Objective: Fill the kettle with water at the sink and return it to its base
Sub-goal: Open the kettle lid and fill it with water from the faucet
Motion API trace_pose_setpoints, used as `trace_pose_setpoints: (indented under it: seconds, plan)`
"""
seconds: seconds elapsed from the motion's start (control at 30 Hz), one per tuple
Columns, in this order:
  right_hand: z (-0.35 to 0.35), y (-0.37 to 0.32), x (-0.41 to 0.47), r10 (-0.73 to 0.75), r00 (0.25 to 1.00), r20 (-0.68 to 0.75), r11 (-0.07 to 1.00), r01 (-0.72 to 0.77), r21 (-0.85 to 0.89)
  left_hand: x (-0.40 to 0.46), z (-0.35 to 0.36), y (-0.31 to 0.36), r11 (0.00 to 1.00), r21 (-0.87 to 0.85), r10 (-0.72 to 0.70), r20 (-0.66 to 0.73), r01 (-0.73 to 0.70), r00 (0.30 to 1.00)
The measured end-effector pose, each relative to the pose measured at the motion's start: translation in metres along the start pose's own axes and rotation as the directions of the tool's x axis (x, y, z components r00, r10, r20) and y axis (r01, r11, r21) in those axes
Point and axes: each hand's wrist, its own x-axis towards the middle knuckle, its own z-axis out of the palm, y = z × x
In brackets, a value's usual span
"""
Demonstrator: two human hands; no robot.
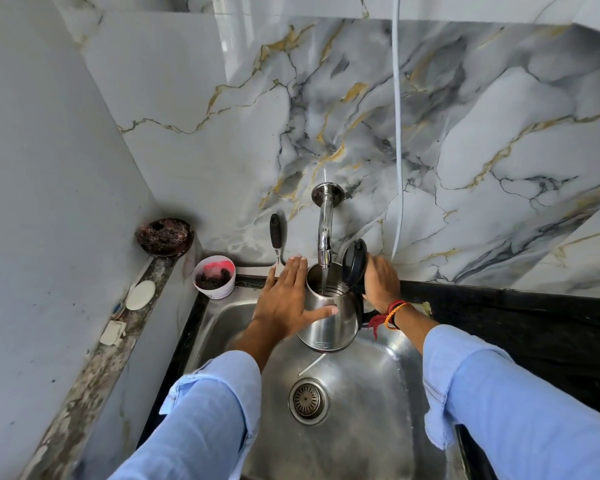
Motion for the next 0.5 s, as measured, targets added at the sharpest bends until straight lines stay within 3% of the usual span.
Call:
trace_pose_setpoints:
  seconds: [0.5]
  plan:
    - [-0.0036, 0.0041, -0.0039, -0.007, 1.0, 0.002, 0.999, 0.008, -0.05, -0.0033, 0.0008, 0.0064, 0.996, 0.094, -0.004, -0.02, 0.006, 1.0]
